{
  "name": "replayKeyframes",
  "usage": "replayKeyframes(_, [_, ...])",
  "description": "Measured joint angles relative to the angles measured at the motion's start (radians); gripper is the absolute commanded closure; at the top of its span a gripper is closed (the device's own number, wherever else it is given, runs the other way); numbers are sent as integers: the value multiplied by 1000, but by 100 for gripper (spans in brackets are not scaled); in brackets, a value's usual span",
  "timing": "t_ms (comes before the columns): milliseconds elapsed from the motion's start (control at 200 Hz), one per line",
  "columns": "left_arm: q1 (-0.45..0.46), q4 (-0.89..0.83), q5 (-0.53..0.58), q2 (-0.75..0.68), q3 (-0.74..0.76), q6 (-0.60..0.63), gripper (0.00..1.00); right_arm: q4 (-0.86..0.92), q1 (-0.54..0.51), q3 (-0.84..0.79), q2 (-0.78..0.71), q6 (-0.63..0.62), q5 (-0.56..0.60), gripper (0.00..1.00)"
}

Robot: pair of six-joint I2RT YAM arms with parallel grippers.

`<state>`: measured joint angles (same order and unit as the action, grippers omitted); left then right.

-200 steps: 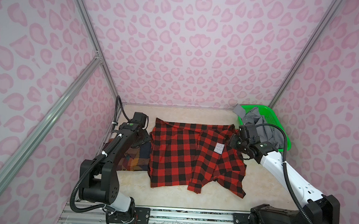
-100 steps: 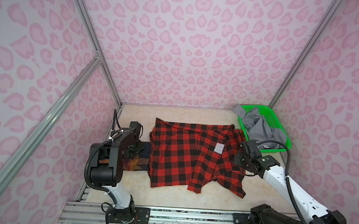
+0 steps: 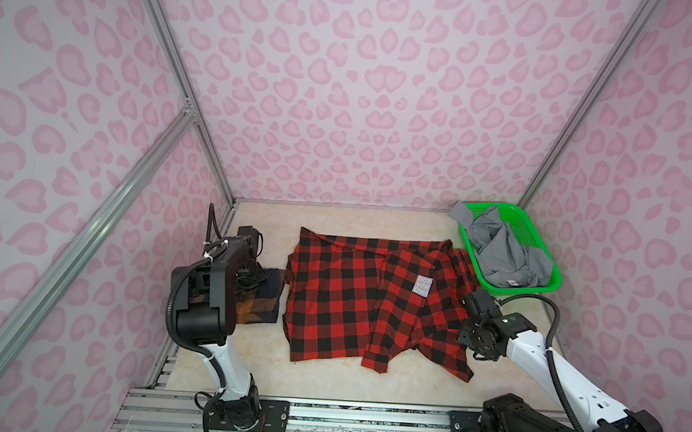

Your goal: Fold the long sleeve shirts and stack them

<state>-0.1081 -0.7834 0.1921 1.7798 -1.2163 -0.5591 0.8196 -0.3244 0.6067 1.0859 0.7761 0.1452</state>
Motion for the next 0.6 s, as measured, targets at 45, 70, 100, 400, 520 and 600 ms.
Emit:
replayKeyframes(45, [27,2,-24,-66,10,0,37,-10,-14,-22,15,6,-11,42])
replayKeyframes(70, [42,0,-32,-104,16,0,37,-19,-31,-32,26,11,-25,46])
replayKeyframes(100, [60,3,-39,-143,23,0,37,-32,-50,-41,37,14,-42,52])
replayKeyframes(400, [189,15,-118,-456,239,-25,37,-190,-303,26,163,107,-145,100])
replayKeyframes(520, [256,23,-140,-530,333,-50,37,-217,-317,105,202,114,-145,100])
replayKeyframes(600, [312,27,-148,-558,377,-69,37,-216,-317,166,223,111,-137,100])
